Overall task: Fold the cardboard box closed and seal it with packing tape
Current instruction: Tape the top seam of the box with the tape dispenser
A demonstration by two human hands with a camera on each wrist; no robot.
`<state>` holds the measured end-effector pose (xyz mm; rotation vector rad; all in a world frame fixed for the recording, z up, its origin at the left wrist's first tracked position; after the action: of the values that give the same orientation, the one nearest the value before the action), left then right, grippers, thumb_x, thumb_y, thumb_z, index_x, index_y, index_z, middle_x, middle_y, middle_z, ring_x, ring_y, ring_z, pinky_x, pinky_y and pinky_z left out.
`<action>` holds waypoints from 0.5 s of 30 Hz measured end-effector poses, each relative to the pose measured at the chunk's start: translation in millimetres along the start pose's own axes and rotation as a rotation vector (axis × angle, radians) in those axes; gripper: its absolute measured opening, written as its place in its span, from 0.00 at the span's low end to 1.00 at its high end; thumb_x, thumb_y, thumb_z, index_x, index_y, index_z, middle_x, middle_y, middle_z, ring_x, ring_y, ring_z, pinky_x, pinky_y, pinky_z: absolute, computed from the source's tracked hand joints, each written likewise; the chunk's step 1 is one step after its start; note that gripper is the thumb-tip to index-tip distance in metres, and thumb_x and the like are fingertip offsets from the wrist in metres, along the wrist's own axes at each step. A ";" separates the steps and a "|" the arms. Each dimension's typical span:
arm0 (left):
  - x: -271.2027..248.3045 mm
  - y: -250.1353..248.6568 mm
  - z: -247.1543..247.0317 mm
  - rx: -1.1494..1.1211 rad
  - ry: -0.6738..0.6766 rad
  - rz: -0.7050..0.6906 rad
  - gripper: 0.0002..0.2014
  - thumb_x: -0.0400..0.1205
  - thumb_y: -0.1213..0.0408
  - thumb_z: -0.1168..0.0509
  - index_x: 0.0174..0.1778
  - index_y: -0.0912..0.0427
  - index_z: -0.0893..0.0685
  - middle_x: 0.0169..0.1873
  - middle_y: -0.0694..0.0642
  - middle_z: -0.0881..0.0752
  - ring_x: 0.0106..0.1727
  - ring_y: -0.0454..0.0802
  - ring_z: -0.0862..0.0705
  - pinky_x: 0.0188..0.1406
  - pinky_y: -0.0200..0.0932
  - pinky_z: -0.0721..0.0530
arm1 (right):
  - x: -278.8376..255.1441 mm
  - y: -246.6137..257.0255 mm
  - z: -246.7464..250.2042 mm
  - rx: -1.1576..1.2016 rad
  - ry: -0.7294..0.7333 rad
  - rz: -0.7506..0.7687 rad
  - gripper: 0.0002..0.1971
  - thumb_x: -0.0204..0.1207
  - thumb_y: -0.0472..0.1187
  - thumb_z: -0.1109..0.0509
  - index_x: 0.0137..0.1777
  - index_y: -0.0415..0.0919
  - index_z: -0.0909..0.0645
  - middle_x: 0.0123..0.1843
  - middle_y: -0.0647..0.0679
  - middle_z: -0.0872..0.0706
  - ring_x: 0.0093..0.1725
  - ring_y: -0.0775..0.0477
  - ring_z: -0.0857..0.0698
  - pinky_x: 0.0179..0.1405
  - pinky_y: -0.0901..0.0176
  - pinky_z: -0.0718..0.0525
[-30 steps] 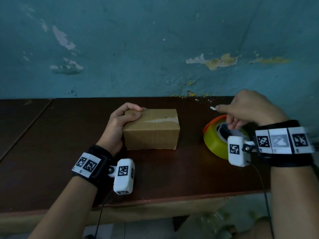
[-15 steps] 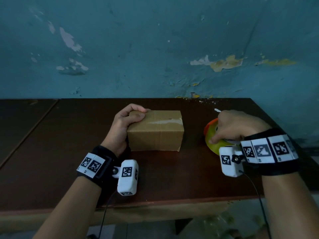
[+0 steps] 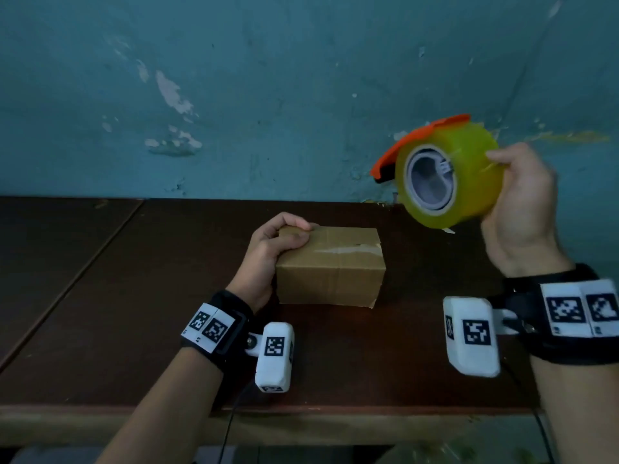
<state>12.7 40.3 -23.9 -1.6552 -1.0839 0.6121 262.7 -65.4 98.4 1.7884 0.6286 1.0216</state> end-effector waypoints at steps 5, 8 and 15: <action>-2.2 1.2 -9.6 0.031 0.023 -0.004 0.06 0.77 0.69 0.31 0.49 0.59 0.15 0.58 0.62 0.10 0.57 0.61 0.14 0.56 0.58 0.17 | -9.7 -6.3 -33.1 0.330 0.142 -0.028 0.14 0.87 0.44 0.42 0.46 0.41 0.18 0.41 0.49 0.10 0.45 0.49 0.11 0.48 0.56 0.13; -1.9 0.8 -12.7 0.023 0.026 -0.017 0.06 0.77 0.71 0.31 0.48 0.60 0.15 0.55 0.62 0.10 0.53 0.60 0.14 0.52 0.53 0.16 | -22.3 -13.2 -54.9 0.391 0.221 -0.099 0.20 0.90 0.45 0.45 0.39 0.44 0.19 0.28 0.54 0.14 0.29 0.56 0.15 0.29 0.65 0.18; -1.1 0.9 -17.4 0.052 0.043 -0.023 0.07 0.81 0.78 0.35 0.53 0.70 0.16 0.54 0.68 0.13 0.57 0.64 0.16 0.61 0.56 0.18 | -24.0 -31.4 -70.8 0.446 0.217 -0.211 0.23 0.90 0.47 0.45 0.35 0.43 0.19 0.27 0.53 0.15 0.31 0.54 0.14 0.31 0.62 0.15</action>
<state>26.6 31.0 -18.8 -1.6016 -1.0463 0.5833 190.5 -36.9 75.3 1.9469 1.2317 0.9899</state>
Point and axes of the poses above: each hand's wrist, its own x-axis towards the middle knuckle, its own z-axis out of the back of the hand, y = z × x, the point moved 4 cm from there along x, towards the middle knuckle
